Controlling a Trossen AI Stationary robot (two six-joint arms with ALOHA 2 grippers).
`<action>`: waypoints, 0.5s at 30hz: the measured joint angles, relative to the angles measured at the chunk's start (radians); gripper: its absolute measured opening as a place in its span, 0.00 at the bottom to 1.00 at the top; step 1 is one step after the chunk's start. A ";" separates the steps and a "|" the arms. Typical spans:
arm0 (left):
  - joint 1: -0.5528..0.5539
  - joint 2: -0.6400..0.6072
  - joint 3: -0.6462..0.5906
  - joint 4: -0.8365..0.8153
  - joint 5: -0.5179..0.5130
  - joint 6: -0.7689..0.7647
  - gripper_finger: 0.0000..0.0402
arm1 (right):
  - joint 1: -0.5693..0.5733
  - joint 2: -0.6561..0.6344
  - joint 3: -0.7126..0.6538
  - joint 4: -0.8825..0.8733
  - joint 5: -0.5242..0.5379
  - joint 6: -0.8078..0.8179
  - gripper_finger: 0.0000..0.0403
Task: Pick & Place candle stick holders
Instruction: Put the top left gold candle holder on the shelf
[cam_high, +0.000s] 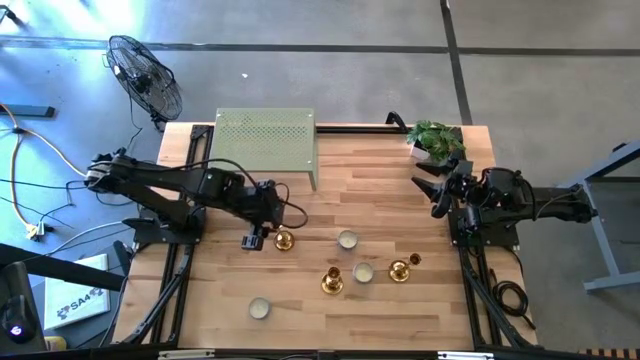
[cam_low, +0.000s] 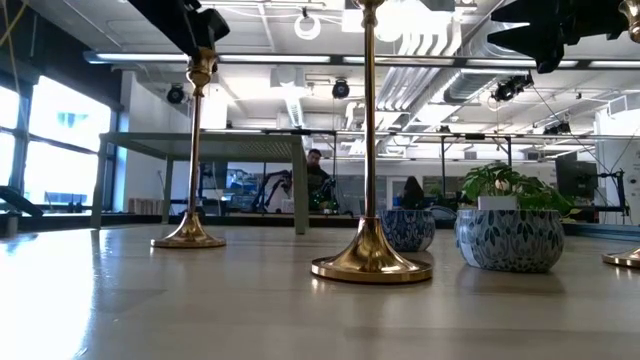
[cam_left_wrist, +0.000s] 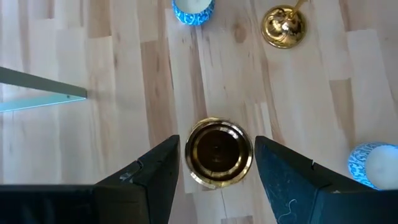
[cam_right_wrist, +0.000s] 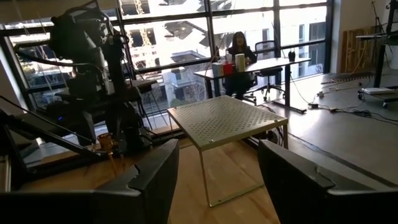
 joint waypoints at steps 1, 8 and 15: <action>0.000 0.004 -0.001 -0.002 0.004 0.000 0.51 | 0.000 0.000 0.000 0.000 -0.003 0.000 0.53; 0.000 0.044 0.000 0.005 0.003 0.000 0.51 | 0.000 0.000 0.000 -0.003 -0.018 0.000 0.53; 0.000 0.067 -0.002 -0.023 -0.051 -0.004 0.51 | 0.000 0.000 0.000 -0.015 -0.018 0.000 0.53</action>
